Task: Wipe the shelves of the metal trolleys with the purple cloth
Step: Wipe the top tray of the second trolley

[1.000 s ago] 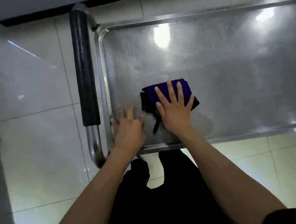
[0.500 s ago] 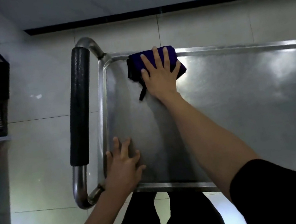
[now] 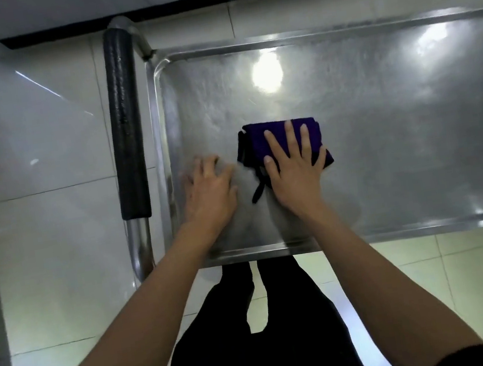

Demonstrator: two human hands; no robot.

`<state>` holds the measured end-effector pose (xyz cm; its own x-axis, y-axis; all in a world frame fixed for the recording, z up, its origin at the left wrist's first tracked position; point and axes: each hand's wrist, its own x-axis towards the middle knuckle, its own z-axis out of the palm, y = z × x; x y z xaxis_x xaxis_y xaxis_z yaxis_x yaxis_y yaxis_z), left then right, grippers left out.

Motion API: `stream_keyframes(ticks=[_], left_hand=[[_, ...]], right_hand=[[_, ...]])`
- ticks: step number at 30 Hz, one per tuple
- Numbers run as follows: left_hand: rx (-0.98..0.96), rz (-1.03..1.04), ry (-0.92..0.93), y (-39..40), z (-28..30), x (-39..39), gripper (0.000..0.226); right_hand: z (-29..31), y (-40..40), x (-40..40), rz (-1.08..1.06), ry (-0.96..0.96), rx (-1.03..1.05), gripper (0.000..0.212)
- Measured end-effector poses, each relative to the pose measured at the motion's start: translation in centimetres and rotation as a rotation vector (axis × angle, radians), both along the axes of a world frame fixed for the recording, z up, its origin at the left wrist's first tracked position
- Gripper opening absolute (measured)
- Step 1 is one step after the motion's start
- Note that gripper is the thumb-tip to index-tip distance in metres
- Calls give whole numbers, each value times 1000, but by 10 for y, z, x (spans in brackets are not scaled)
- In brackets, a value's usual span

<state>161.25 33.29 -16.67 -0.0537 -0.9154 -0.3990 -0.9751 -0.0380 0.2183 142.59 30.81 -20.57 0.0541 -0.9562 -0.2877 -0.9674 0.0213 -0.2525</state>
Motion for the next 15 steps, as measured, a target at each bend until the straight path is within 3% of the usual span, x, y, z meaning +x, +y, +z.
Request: stream_keyframes(ticks=[8,15], left_hand=[[32,-301,-23,-75,-7,-61,56],[107,-259,-20,-85,3,-78,53]], right_hand=[[-11,122,-37,-109,103,-31,53],[1,186,-56,-62,104,-5,51]])
